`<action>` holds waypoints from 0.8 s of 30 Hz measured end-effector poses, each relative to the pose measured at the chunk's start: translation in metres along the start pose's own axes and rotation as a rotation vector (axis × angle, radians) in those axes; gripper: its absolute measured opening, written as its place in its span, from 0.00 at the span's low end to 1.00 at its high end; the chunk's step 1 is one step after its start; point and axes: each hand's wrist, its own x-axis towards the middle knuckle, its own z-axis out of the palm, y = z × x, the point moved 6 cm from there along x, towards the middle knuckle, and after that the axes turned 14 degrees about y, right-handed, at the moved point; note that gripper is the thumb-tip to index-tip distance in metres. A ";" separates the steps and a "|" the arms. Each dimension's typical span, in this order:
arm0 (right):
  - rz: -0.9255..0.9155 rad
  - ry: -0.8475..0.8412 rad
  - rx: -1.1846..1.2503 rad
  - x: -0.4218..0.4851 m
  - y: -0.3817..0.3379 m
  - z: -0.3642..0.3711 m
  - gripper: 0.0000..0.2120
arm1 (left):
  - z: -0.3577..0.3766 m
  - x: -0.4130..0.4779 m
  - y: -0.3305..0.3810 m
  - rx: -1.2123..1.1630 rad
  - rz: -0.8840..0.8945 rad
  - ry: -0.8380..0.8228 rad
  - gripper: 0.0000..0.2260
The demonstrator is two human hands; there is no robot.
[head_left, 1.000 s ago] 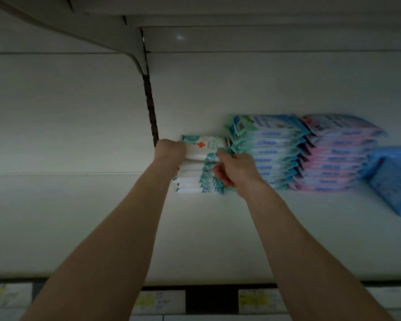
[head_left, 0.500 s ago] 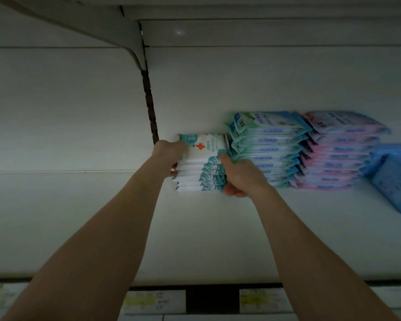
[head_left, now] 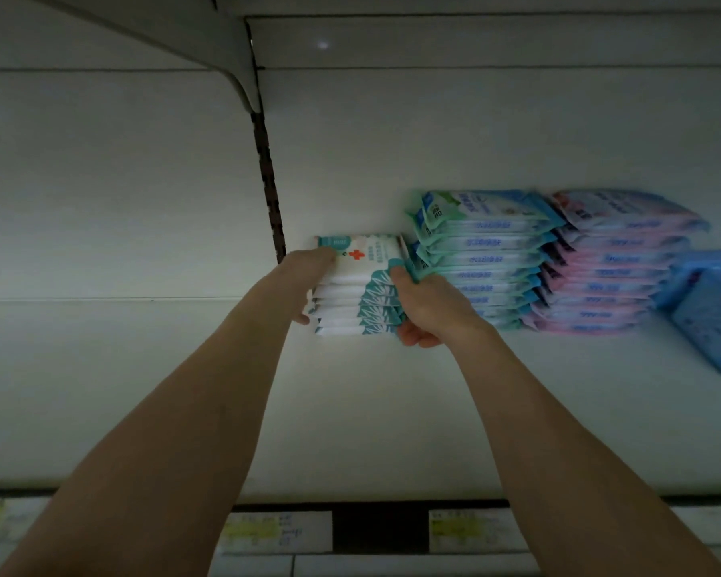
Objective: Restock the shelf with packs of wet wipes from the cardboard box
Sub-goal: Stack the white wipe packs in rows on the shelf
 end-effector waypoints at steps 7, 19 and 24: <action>0.160 -0.143 0.202 -0.006 0.003 0.010 0.27 | 0.008 -0.001 0.003 -0.055 0.018 -0.051 0.11; 0.211 -0.222 0.121 -0.014 0.015 0.009 0.29 | 0.008 -0.004 0.000 0.093 -0.055 -0.132 0.36; 0.253 -0.272 0.057 -0.015 0.020 0.010 0.32 | 0.012 0.001 -0.008 0.060 -0.106 -0.123 0.38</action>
